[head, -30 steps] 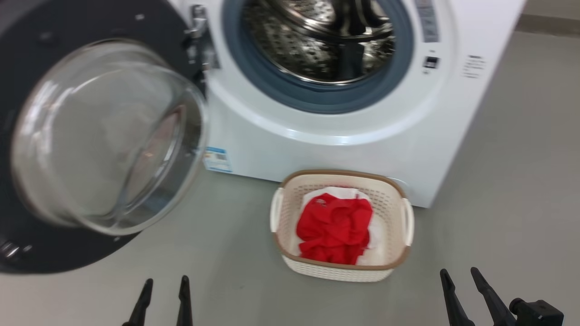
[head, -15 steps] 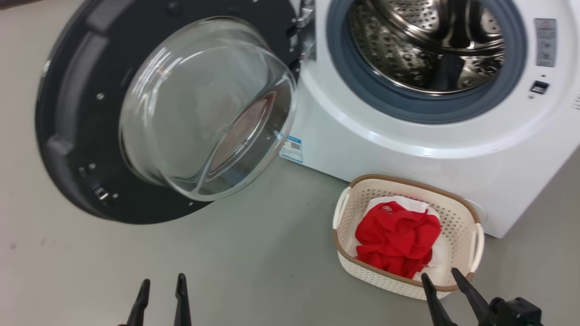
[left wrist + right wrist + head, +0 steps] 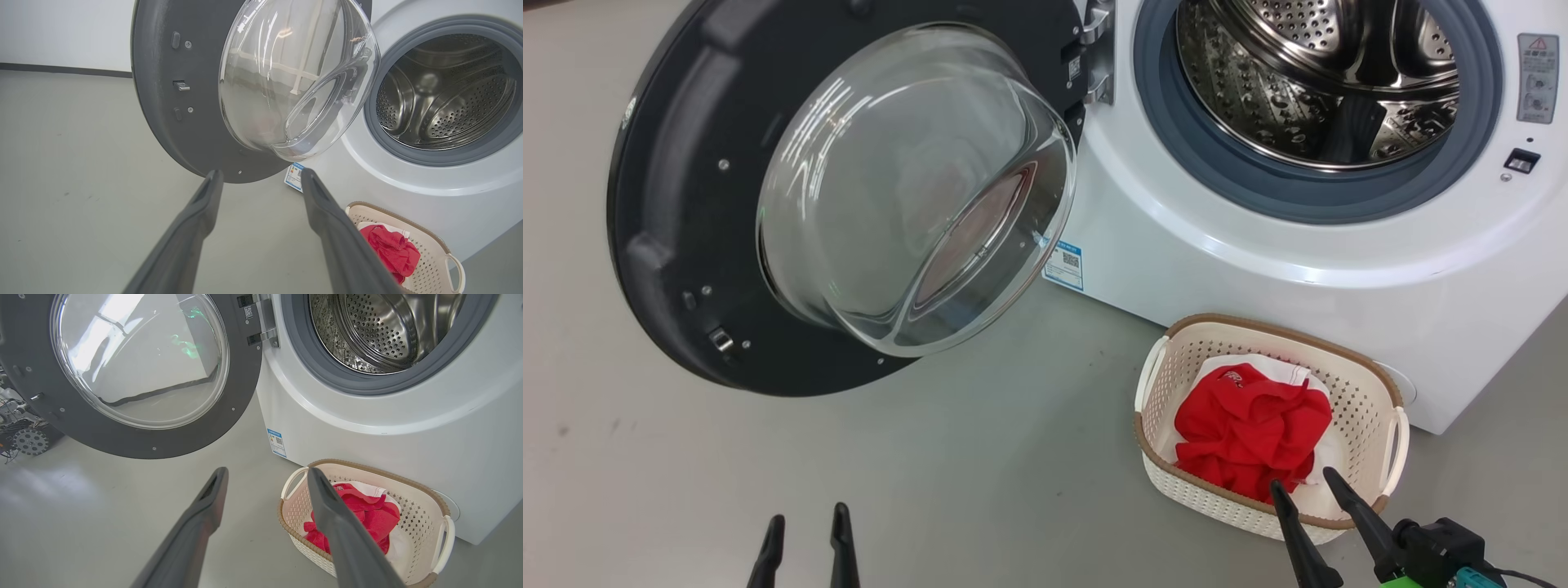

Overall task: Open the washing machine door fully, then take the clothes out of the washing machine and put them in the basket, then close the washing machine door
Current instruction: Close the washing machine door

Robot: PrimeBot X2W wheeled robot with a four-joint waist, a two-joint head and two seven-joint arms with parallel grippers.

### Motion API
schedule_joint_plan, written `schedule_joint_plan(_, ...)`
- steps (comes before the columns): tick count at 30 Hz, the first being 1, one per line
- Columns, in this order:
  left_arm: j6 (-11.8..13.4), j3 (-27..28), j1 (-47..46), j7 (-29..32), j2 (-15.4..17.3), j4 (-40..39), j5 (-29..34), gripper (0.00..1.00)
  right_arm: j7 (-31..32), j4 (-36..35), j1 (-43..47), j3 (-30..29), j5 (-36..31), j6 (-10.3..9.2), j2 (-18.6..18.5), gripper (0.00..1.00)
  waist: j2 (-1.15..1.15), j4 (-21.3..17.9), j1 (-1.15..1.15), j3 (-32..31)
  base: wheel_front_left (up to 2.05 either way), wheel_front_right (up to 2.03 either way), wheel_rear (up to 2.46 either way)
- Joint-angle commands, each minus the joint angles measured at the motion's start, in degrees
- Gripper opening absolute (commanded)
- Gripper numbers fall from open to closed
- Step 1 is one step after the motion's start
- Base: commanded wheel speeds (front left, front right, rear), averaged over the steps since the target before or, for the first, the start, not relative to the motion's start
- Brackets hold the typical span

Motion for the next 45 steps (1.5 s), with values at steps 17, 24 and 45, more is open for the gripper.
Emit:
schedule_joint_plan(17, -11.99, 18.52, -21.63, -0.29, 0.93, -10.34, 4.79, 0.00, -0.37, -2.64, 2.18, -2.28, -0.15, 0.42, 1.69, 1.00, 0.00, -0.95, 0.00, -0.07, 0.00, 0.00, 0.00)
schedule_joint_plan(24, -14.49, 25.89, -37.88, -0.29, 6.37, -5.05, 1.06, 0.00, -0.37, -3.49, 3.48, -4.30, -0.89, 0.42, 2.11, 1.00, 0.00, -2.48, 0.00, 0.63, 0.00, 0.00, 0.00)
schedule_joint_plan(45, -14.76, 28.96, -65.33, 26.20, 24.33, 48.28, -27.27, 0.00, -0.37, -4.33, 1.69, -4.64, -0.93, 0.42, 0.37, 1.00, 0.00, -7.01, 0.00, 4.75, 0.00, 0.00, 0.00)
